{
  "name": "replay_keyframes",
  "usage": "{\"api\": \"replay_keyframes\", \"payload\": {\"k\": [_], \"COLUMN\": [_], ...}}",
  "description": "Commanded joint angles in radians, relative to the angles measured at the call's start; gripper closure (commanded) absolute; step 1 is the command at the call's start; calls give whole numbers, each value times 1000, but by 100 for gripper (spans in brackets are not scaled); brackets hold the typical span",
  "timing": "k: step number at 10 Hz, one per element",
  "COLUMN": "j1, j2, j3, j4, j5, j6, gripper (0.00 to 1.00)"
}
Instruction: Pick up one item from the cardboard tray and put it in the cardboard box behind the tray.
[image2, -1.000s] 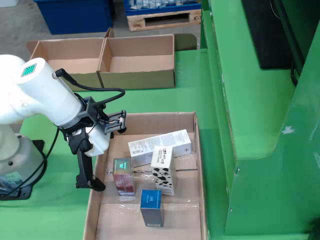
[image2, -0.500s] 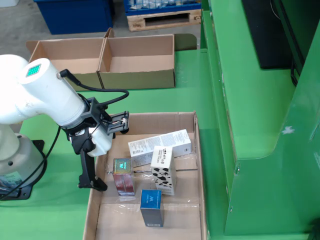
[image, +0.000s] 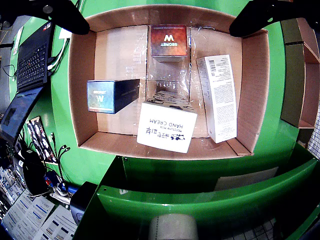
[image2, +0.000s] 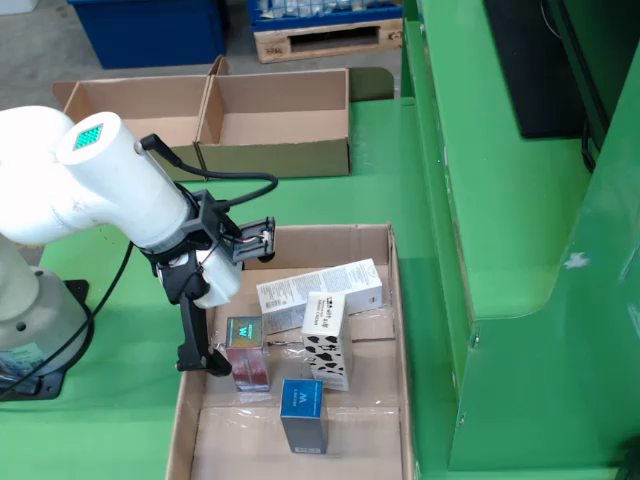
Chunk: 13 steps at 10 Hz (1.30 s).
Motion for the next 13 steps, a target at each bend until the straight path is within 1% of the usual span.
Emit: {"api": "replay_keyframes", "payload": {"k": [1,8,13], "j1": [1,1,7], "j2": [-33,-77,-37], "j3": [59,16,-118], "j4": [4,45,140], "j5": [11,13,6], "j6": [0,-10,-4], "gripper": [0,0,0]}}
